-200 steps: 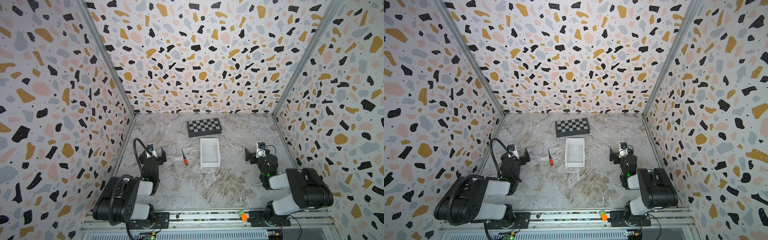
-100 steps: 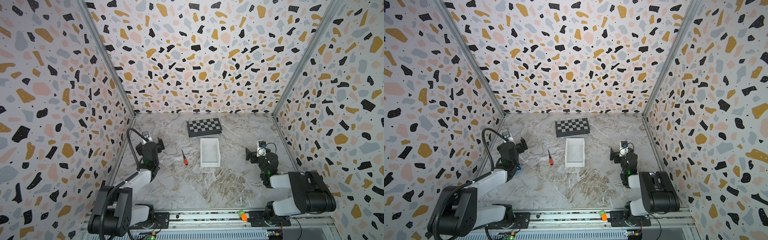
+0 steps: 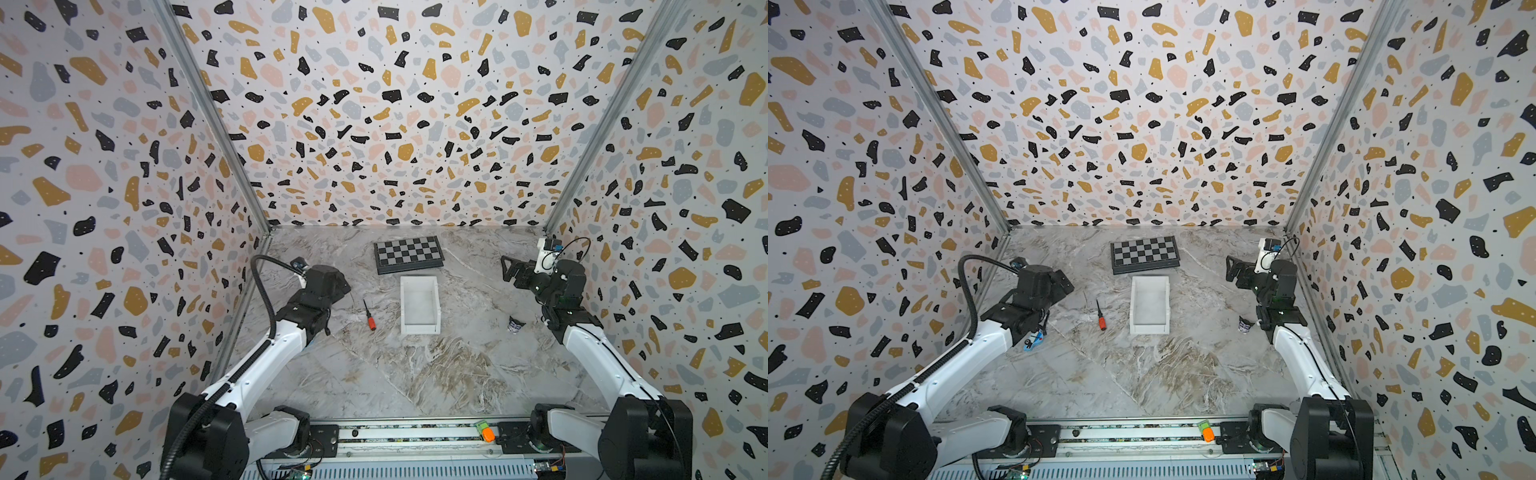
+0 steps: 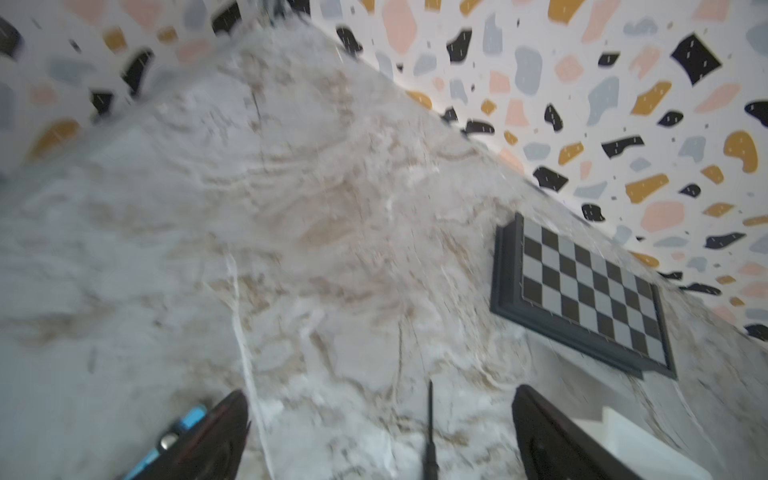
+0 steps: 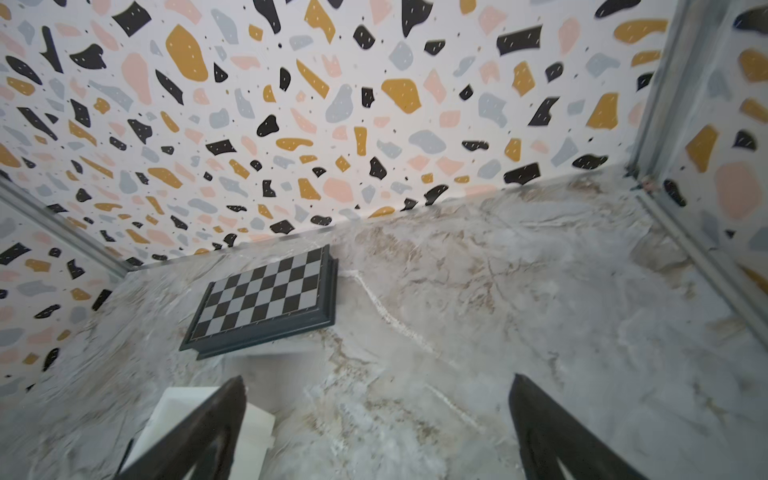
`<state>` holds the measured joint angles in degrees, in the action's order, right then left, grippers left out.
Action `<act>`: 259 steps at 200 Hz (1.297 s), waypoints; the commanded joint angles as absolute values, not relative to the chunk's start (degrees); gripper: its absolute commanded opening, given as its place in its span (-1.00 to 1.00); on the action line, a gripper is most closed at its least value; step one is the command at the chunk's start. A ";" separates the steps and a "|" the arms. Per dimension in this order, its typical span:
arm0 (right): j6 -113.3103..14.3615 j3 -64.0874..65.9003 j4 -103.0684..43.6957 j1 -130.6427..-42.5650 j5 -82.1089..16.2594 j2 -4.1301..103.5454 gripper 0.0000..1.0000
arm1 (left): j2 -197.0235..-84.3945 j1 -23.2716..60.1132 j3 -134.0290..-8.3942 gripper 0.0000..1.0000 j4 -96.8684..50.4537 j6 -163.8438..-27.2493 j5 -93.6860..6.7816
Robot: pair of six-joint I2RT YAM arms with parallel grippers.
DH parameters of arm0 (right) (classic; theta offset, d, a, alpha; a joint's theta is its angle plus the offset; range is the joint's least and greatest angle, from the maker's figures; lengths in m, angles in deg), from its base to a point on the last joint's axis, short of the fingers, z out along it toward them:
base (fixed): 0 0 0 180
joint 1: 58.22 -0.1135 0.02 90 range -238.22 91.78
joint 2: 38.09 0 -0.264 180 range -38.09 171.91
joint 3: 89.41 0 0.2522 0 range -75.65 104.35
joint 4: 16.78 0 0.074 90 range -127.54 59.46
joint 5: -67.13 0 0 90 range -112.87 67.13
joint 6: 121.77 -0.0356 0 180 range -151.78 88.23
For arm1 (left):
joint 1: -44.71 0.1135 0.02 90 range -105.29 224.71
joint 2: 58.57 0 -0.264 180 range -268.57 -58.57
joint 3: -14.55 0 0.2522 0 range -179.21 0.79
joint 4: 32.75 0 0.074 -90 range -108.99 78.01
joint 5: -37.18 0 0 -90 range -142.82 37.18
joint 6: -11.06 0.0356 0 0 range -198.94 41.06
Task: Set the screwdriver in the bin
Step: 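Reach the left gripper down to the red-handled screwdriver while the right arm lifts forward, then close the left gripper on the screwdriver's red handle and lift it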
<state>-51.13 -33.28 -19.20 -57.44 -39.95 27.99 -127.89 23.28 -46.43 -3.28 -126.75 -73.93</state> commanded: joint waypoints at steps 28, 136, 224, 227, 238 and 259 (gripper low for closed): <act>-52.65 -30.78 -34.86 -59.10 -45.19 28.09 0.98 | -138.36 11.21 -49.83 0.88 4.56 -139.19 -74.21; -48.33 -32.84 -36.90 -58.80 -46.43 23.66 0.98 | -158.26 8.06 -60.51 -0.11 5.81 -136.78 -72.87; -48.13 -32.40 -36.69 -57.79 -48.45 24.22 0.98 | -160.35 8.06 -58.86 -0.22 6.37 -135.72 -73.48; -48.18 -32.40 -36.68 -57.84 -48.49 24.22 0.98 | -160.42 8.06 -58.76 -0.23 6.29 -135.64 -73.48; -48.28 -32.40 -36.71 -57.80 -48.47 24.33 0.98 | -160.60 8.06 -58.46 -0.25 6.18 -135.47 -73.55; -48.58 -32.47 -36.78 -57.79 -48.50 24.44 0.98 | -161.02 8.06 -57.85 -0.27 5.27 -134.69 -73.07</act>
